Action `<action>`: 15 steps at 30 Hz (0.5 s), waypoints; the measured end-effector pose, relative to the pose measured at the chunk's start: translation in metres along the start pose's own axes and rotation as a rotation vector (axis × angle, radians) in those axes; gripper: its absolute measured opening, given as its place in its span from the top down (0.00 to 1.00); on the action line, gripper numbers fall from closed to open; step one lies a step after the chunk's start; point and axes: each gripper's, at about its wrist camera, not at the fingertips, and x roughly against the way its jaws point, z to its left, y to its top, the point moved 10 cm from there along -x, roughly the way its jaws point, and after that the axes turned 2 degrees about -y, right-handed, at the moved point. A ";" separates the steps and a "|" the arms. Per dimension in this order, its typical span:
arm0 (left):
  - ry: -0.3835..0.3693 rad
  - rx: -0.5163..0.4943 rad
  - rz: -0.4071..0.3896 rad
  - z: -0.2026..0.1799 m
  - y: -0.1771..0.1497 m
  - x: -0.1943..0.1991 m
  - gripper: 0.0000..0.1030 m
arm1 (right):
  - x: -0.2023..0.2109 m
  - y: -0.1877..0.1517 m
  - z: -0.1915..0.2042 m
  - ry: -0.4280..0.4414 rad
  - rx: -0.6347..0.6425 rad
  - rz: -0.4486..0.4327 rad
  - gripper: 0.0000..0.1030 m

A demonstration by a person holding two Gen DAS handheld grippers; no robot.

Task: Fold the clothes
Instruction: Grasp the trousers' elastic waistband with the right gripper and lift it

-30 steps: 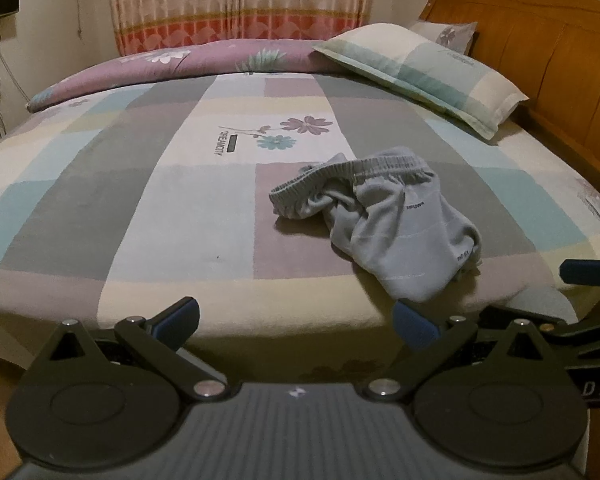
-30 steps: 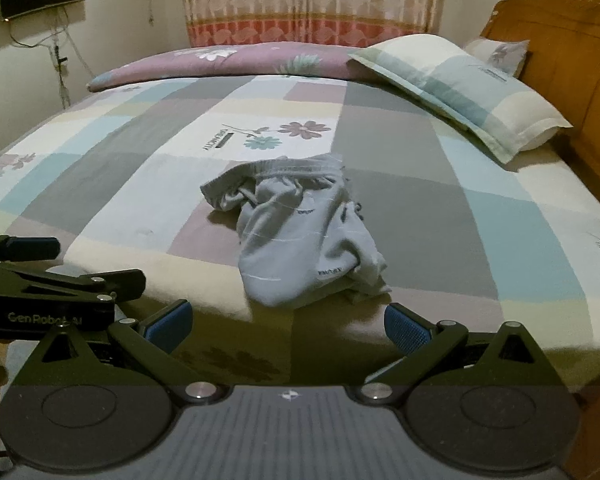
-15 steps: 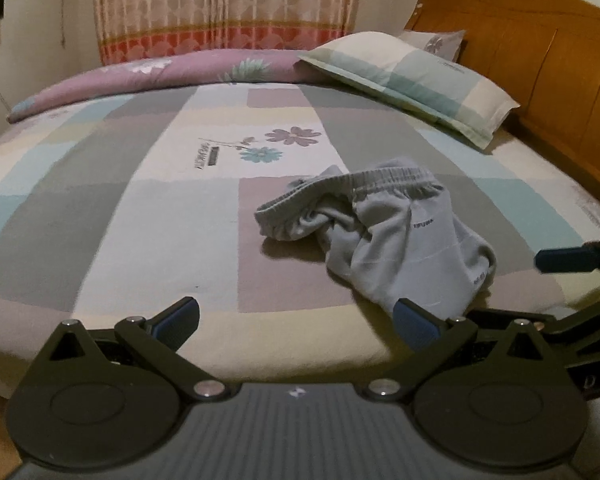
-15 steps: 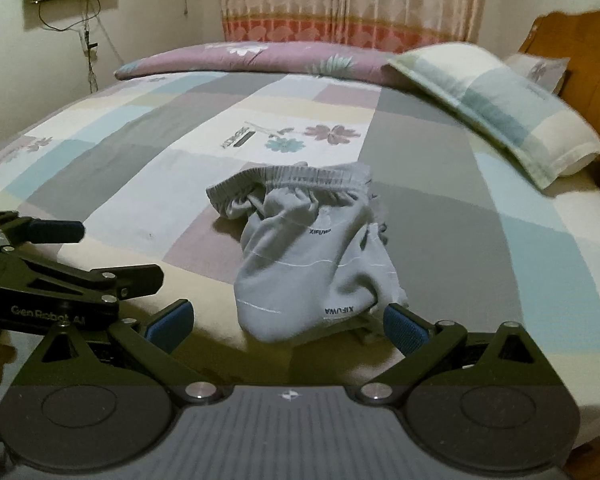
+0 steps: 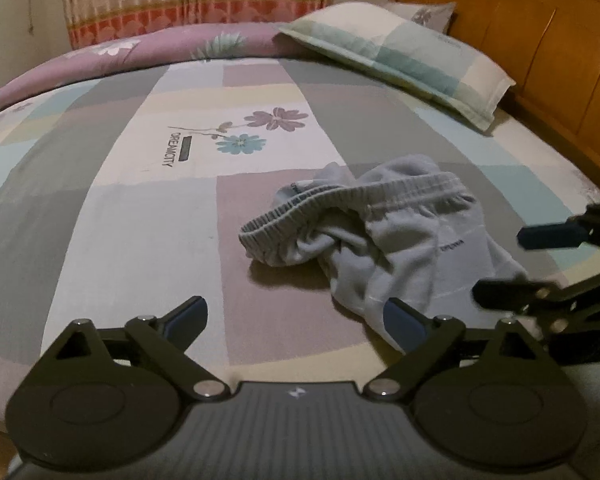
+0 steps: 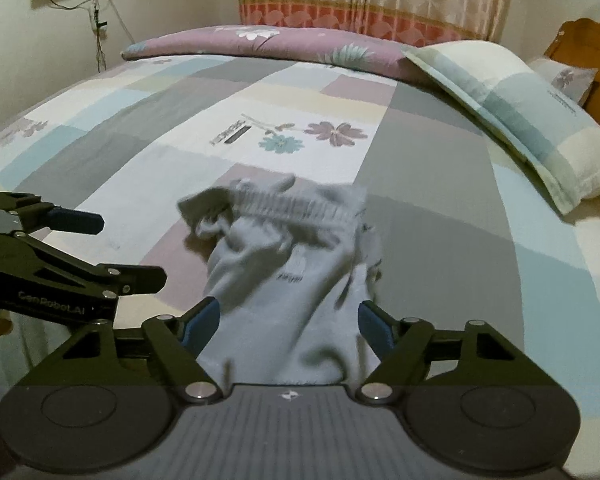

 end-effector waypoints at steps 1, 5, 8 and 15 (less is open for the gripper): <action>0.005 -0.005 0.003 0.001 0.003 -0.003 0.09 | -0.002 0.004 -0.005 -0.001 0.000 -0.001 0.29; 0.009 -0.028 0.011 0.003 0.011 -0.012 0.09 | -0.014 0.013 -0.022 0.006 -0.025 -0.001 0.43; -0.003 -0.031 0.012 0.003 0.015 -0.017 0.09 | -0.026 0.020 -0.029 0.027 -0.040 0.004 0.43; -0.004 -0.049 -0.015 0.005 0.019 -0.026 0.09 | -0.050 0.025 -0.026 0.088 -0.044 0.034 0.84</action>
